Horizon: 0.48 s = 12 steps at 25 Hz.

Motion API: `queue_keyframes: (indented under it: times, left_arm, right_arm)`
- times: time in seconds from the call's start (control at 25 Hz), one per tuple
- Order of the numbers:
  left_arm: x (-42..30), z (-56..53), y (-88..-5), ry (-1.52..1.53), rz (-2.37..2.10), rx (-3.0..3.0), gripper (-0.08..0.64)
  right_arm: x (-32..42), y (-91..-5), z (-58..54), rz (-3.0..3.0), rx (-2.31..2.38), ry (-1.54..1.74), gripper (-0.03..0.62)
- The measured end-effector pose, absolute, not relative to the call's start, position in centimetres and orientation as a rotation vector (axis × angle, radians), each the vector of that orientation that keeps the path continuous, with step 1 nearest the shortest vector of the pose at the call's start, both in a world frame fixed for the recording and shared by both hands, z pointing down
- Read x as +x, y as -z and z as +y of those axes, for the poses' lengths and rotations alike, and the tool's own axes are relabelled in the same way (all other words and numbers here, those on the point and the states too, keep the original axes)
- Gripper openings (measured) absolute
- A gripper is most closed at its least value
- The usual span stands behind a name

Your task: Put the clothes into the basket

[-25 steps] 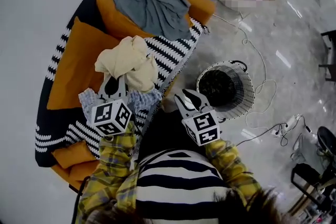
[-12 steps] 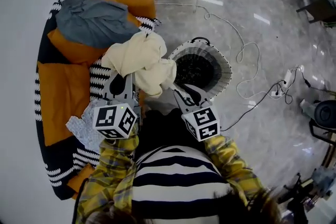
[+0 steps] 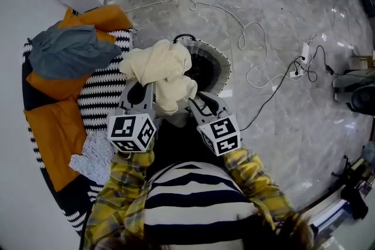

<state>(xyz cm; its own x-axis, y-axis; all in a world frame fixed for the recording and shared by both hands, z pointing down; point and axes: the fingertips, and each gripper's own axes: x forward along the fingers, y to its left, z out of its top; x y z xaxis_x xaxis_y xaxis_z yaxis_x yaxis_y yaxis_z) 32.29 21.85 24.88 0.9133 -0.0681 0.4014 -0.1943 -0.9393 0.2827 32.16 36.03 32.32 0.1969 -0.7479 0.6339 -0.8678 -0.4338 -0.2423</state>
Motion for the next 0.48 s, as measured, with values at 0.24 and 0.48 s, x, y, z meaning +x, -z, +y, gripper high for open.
queue_keyframes:
  times: [0.24, 0.48]
  left_arm:
    - [35.4, 26.0, -29.2, -0.711, -0.058, 2.732, 0.038]
    - [37.2, 28.5, -33.5, -0.885, 0.052, 2.714, 0.040]
  right_arm:
    - [34.1, -34.0, 39.3, -1.495, 2.331, -1.126, 0.137]
    - [35.5, -35.3, 40.6, -1.459, 2.345, -1.173, 0.137]
